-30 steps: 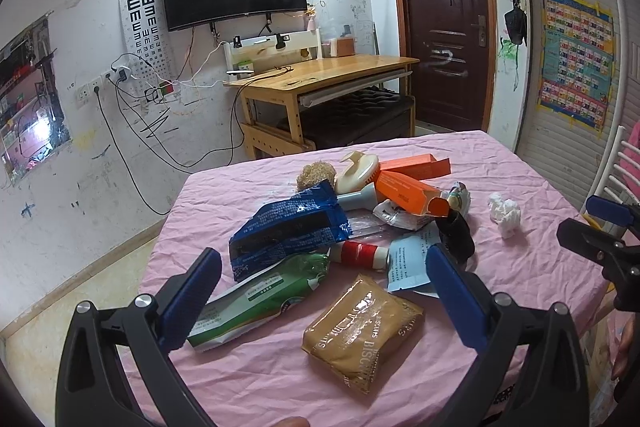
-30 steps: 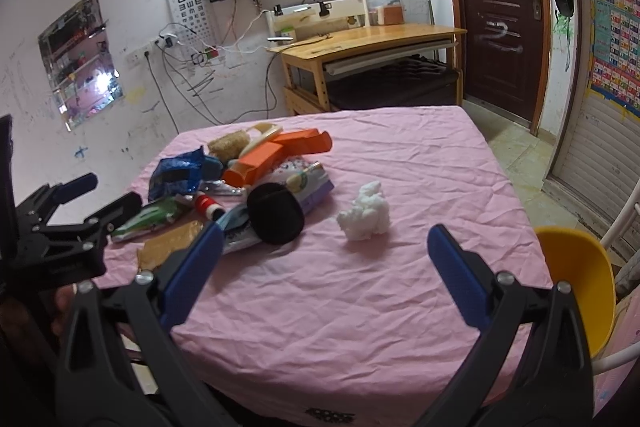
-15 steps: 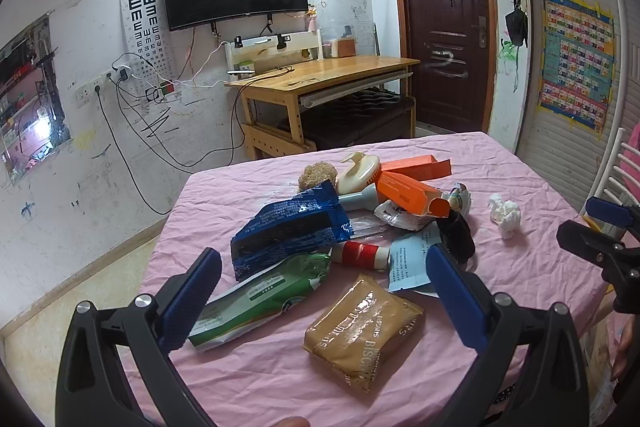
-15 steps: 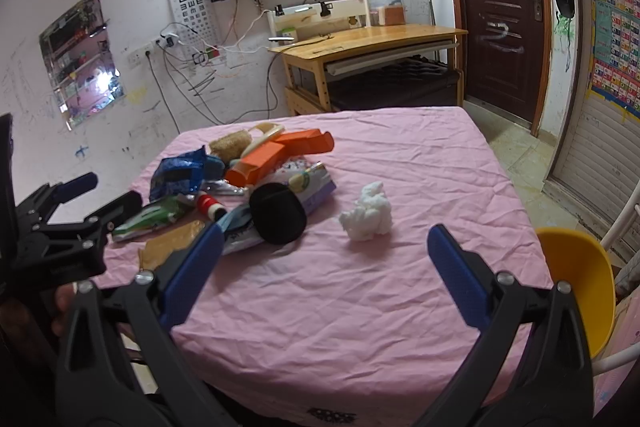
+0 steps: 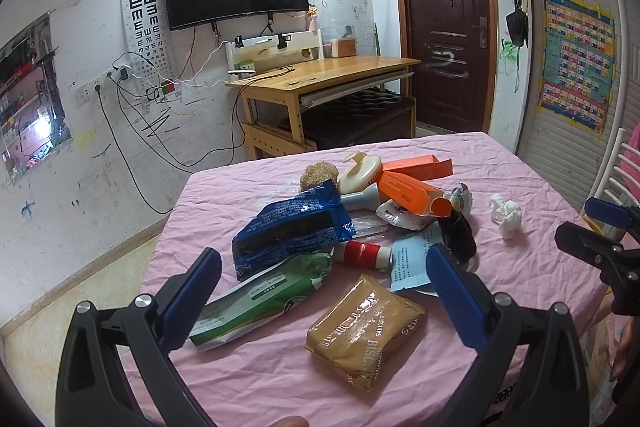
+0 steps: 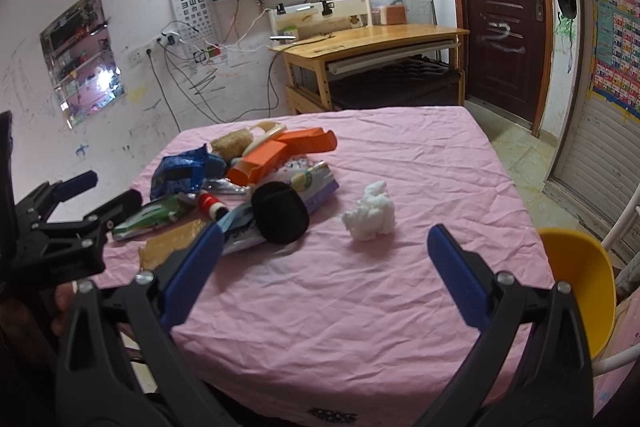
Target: Collect trash
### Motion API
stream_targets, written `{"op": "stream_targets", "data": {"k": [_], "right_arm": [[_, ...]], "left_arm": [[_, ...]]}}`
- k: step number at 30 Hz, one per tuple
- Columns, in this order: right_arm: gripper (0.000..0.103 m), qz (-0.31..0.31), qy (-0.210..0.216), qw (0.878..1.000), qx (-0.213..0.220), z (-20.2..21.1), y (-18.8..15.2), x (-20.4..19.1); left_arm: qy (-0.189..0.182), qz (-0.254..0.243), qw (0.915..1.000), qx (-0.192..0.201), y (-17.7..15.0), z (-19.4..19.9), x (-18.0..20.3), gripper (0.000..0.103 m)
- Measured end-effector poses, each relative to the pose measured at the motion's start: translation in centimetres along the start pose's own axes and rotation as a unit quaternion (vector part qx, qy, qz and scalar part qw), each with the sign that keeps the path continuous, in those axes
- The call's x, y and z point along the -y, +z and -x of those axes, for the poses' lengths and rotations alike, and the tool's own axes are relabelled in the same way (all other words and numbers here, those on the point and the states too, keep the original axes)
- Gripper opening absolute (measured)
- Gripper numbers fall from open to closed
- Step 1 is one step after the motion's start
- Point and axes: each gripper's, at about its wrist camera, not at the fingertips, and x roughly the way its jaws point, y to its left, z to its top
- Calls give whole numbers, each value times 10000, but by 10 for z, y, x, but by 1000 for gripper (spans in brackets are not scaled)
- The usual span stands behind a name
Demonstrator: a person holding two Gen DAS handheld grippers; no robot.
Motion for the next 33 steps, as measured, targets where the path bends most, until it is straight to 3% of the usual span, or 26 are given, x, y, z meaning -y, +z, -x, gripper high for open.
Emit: {"op": "stream_targets", "data": {"k": [24, 29, 33], "right_arm": [[99, 23, -16, 10000, -29, -3, 4, -9], [99, 151, -251, 9996, -58, -14, -1, -10], [99, 240, -298, 9991, -173, -29, 0, -4]], "left_arm": [[5, 35, 10000, -28, -1, -5, -6, 97], [-503, 596, 9962, -382, 6, -15, -39, 97], [-338, 838, 9946, -519, 6, -25, -69, 97]]}}
